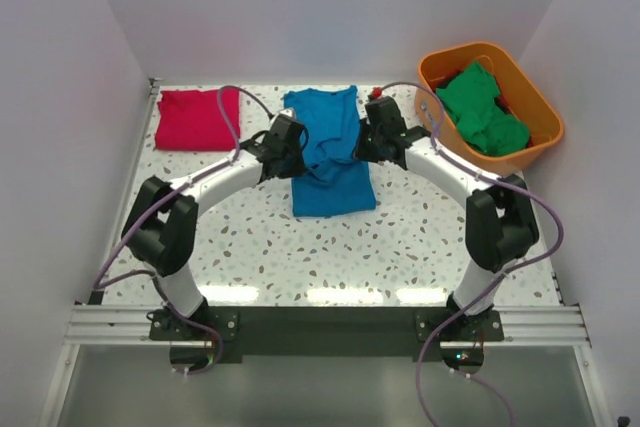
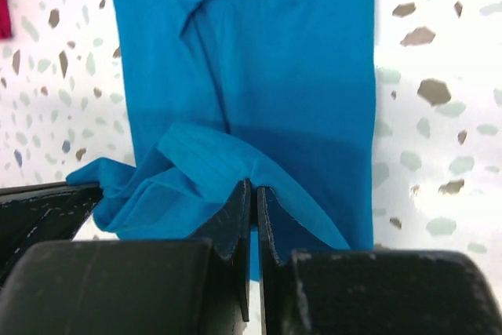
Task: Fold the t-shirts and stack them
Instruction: Fold the tshirt
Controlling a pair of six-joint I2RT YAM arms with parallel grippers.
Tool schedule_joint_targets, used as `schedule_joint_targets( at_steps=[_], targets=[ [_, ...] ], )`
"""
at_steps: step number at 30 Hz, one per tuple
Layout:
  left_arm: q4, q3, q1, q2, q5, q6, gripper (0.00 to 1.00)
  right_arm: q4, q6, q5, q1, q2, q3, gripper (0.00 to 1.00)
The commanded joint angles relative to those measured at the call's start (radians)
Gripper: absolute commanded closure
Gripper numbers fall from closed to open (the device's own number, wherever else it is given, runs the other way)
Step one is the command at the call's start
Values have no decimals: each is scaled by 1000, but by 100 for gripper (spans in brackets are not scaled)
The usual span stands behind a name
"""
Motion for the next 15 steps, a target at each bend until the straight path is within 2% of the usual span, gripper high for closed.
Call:
schedule_joint_targets(
  at_steps=[1, 11, 13, 14, 15],
  targets=[
    [20, 81, 25, 55, -2, 41, 100, 9, -38, -21, -27, 58, 100, 100],
    [34, 154, 87, 178, -8, 17, 100, -4, -45, -33, -65, 242, 237, 99],
    [40, 169, 95, 193, -5, 14, 88, 4, -44, -30, -71, 267, 254, 92],
    [22, 178, 99, 206, -1, 12, 79, 3, -44, -30, -73, 271, 260, 83],
    [16, 184, 101, 206, -4, 11, 43, -13, -44, -30, -74, 273, 266, 77]
  ],
)
